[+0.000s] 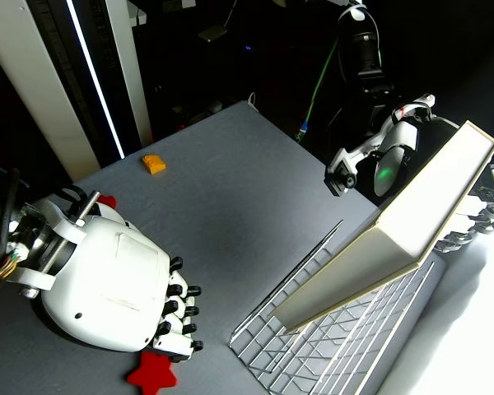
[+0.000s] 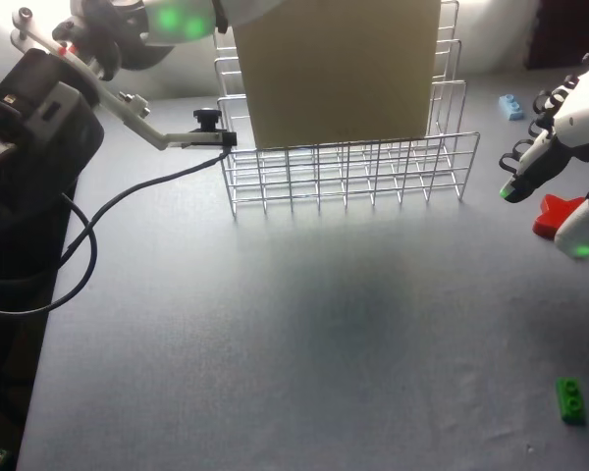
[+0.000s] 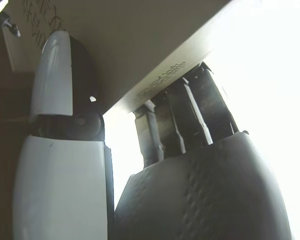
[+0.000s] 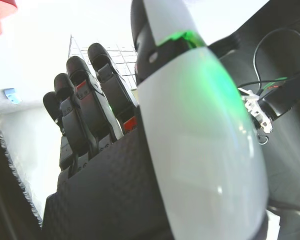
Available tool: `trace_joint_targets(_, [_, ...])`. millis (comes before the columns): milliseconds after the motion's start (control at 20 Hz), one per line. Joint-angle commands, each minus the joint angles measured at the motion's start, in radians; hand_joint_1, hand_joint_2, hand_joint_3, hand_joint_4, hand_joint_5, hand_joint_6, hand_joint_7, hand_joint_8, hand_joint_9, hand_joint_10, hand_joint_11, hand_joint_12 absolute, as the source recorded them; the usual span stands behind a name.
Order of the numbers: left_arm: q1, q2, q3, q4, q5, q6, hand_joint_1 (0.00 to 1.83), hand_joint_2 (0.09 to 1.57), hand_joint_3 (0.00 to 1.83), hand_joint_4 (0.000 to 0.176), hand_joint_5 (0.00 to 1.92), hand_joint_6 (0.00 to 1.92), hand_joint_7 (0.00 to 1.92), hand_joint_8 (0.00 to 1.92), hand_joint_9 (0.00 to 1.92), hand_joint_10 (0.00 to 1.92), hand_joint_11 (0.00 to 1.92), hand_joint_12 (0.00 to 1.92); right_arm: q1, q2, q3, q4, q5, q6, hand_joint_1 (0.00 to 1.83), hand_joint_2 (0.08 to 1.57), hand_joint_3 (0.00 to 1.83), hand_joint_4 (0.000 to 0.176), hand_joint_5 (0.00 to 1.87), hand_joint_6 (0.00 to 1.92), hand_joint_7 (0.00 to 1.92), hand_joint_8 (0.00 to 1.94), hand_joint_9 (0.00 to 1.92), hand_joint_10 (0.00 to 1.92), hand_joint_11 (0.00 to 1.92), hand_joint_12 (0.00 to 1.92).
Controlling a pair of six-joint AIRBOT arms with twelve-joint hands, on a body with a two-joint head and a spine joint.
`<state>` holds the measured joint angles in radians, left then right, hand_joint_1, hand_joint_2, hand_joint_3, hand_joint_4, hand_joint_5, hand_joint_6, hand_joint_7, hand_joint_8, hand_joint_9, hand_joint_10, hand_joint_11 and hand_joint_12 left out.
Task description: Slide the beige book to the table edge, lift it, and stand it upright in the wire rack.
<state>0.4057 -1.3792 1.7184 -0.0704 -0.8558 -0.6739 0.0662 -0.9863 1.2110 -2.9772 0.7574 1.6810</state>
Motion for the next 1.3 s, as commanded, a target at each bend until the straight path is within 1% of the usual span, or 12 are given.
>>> trace_joint_targets(0, [-0.003,0.004,0.008,-0.035,-0.147,-0.02,1.47,1.23,0.0,0.0,0.73,1.31,0.54,1.38,0.68,1.35,0.7,1.61,0.016,0.008,0.004,-0.035,-0.059,-0.004,0.24,1.19,0.0,0.0,0.32,0.0,0.35,0.0,0.35,0.0,0.0,0.87])
trace_joint_targets(150, [0.008,-0.005,0.023,-0.034,-0.163,-0.02,1.47,1.23,0.0,0.0,0.72,1.32,0.52,1.39,0.67,1.37,0.7,1.61,0.021,0.008,0.01,-0.035,-0.043,-0.033,0.25,1.2,0.0,0.0,0.32,0.0,0.35,0.0,0.34,0.0,0.0,0.85])
trace_joint_targets(250, [0.017,-0.018,0.039,-0.034,-0.17,-0.02,1.47,1.23,0.0,0.0,0.73,1.29,0.53,1.41,0.68,1.37,0.68,1.63,0.025,0.009,0.013,-0.035,-0.035,-0.043,0.26,1.19,0.0,0.0,0.33,0.0,0.36,0.0,0.35,0.0,0.0,0.87])
trace_joint_targets(350, [0.021,-0.029,0.051,-0.034,-0.176,-0.02,1.47,1.22,0.0,0.0,0.73,1.28,0.53,1.4,0.69,1.36,0.71,1.6,0.029,0.01,0.015,-0.035,-0.023,-0.046,0.23,1.2,0.0,0.0,0.32,0.0,0.36,0.0,0.35,0.0,0.0,0.86])
trace_joint_targets(650, [0.04,-0.087,0.115,-0.034,-0.188,-0.042,1.47,1.23,0.0,0.0,0.7,1.31,0.5,1.43,0.66,1.4,0.72,1.6,0.05,0.016,0.021,-0.035,0.001,-0.062,0.24,1.2,0.0,0.0,0.31,0.0,0.35,0.0,0.34,0.0,0.0,0.87])
trace_joint_targets(700, [0.042,-0.091,0.12,-0.034,-0.188,-0.043,1.47,1.23,0.0,0.0,0.69,1.31,0.51,1.44,0.66,1.39,0.72,1.6,0.051,0.017,0.023,-0.035,0.001,-0.065,0.25,1.2,0.0,0.0,0.31,0.0,0.34,0.0,0.34,0.0,0.0,0.84])
trace_joint_targets(750, [0.046,-0.099,0.127,-0.035,-0.19,-0.044,1.47,1.23,0.0,0.0,0.69,1.33,0.52,1.44,0.67,1.38,0.71,1.6,0.053,0.017,0.025,-0.035,0.002,-0.068,0.23,1.2,0.0,0.0,0.31,0.0,0.35,0.0,0.34,0.0,0.0,0.84])
trace_joint_targets(850, [0.051,-0.117,0.147,-0.035,-0.195,-0.048,1.47,1.23,0.0,0.0,0.71,1.31,0.5,1.42,0.65,1.4,0.72,1.59,0.056,0.017,0.027,-0.035,0.003,-0.072,0.24,1.2,0.0,0.0,0.32,0.0,0.35,0.0,0.35,0.0,0.0,0.86])
trace_joint_targets(950, [0.057,-0.134,0.166,-0.034,-0.198,-0.054,1.47,1.22,0.0,0.0,0.71,1.31,0.54,1.4,0.69,1.35,0.72,1.6,0.057,0.017,0.027,-0.035,0.003,-0.073,0.26,1.19,0.0,0.0,0.31,0.0,0.34,0.0,0.34,0.0,0.0,0.86])
trace_joint_targets(1100, [0.07,-0.139,0.174,-0.034,-0.2,-0.057,1.47,1.23,0.0,0.0,0.7,1.3,0.53,1.42,0.68,1.37,0.72,1.6,0.058,0.019,0.028,-0.035,0.003,-0.073,0.27,1.19,0.0,0.0,0.32,0.0,0.35,0.0,0.35,0.0,0.0,0.88])
trace_joint_targets(1200, [0.078,-0.142,0.18,-0.034,-0.202,-0.057,1.47,1.23,0.0,0.0,0.72,1.3,0.52,1.41,0.67,1.38,0.68,1.64,0.058,0.019,0.028,-0.035,0.003,-0.073,0.27,1.19,0.0,0.0,0.31,0.0,0.34,0.0,0.33,0.0,0.0,0.84])
trace_joint_targets(1250, [0.082,-0.144,0.183,-0.034,-0.204,-0.057,1.47,1.24,0.0,0.0,0.71,1.31,0.5,1.42,0.64,1.42,0.71,1.61,0.058,0.019,0.028,-0.035,0.004,-0.073,0.25,1.2,0.0,0.0,0.32,0.0,0.35,0.0,0.34,0.0,0.0,0.85])
